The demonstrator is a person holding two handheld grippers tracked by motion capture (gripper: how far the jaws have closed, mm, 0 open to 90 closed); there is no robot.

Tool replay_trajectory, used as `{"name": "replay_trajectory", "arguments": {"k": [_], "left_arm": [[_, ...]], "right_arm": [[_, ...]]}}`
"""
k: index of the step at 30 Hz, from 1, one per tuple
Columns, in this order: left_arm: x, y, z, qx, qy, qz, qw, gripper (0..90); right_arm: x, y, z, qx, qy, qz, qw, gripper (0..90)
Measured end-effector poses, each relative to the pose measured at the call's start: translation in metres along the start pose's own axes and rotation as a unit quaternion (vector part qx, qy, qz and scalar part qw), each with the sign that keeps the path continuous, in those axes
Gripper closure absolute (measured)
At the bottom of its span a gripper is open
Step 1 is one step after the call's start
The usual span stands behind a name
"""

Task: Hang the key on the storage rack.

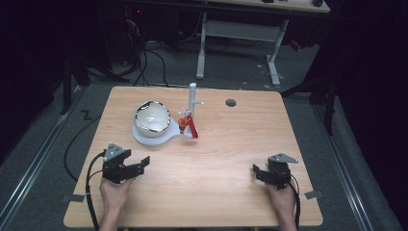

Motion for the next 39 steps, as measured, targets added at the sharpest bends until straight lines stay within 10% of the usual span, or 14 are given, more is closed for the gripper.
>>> {"name": "replay_trajectory", "arguments": {"k": [39], "left_arm": [[0.021,0.03,0.039,0.072,0.023,-0.089,0.9932,17.7]], "right_arm": [[0.0,0.0,0.0,0.0,-0.001,0.0,1.0,30.6]]}}
Point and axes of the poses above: each handheld gripper's, and its own axes: y roughly forward along the jaws, z roughly out of its underside, x roughly to its left, the point moved 5 cm from there along y, roughly forward along the jaws, and after that the axes turned 1 degree about y, right-handed, at the moved point
